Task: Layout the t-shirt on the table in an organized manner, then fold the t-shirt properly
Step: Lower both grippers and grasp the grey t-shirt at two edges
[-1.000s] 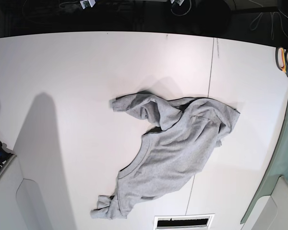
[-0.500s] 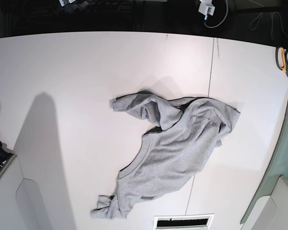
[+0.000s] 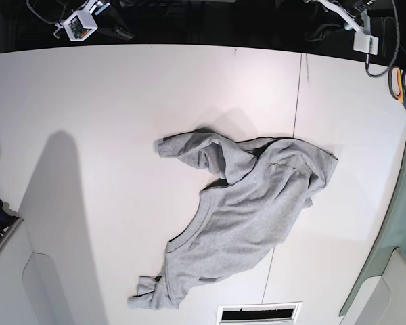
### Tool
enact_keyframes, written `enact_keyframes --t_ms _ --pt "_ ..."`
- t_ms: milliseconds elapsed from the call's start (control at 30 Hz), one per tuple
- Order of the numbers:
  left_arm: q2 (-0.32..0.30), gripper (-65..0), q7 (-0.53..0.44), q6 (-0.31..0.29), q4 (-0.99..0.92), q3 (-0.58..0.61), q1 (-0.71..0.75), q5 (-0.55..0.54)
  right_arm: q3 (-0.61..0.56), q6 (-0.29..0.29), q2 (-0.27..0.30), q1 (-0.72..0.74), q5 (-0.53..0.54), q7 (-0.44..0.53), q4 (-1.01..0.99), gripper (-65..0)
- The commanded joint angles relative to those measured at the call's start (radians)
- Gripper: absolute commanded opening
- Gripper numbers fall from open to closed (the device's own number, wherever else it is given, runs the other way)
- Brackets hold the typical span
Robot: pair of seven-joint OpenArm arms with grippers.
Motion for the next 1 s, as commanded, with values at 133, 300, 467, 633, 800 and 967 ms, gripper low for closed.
enact_keyframes --t_ms 133,300,467,633,800,967 --pt "-0.092 -57.3 -0.02 -0.011 0.129 -0.016 0.007 -0.019 0.003 0.003 0.0 0.123 0.103 -0.008 0.059 -65.0" --pt "-0.183 -36.1 -0.024 0.01 0.136 -0.016 -0.04 -0.015 0.003 -0.044 -0.068 0.287 0.175 -0.166 0.058 -61.2" --pt "-0.252 -32.5 -0.023 0.051 0.134 -0.012 -0.145 -0.014 0.003 -0.224 -0.182 0.431 0.182 -0.258 0.053 -39.6" --pt "-0.301 -32.4 -0.023 0.095 0.13 0.026 -0.253 0.046 0.003 -0.293 -0.314 0.575 0.106 -0.303 0.01 -35.9" --pt "-0.334 -32.3 -0.024 0.122 0.029 0.125 -0.395 0.066 0.003 -0.323 -0.428 0.762 0.057 -0.302 -0.206 -35.9" --pt "-0.322 -32.3 -0.052 0.128 -0.17 0.225 -0.554 0.11 0.006 -0.33 -0.488 0.974 0.003 -0.29 -0.507 -35.9"
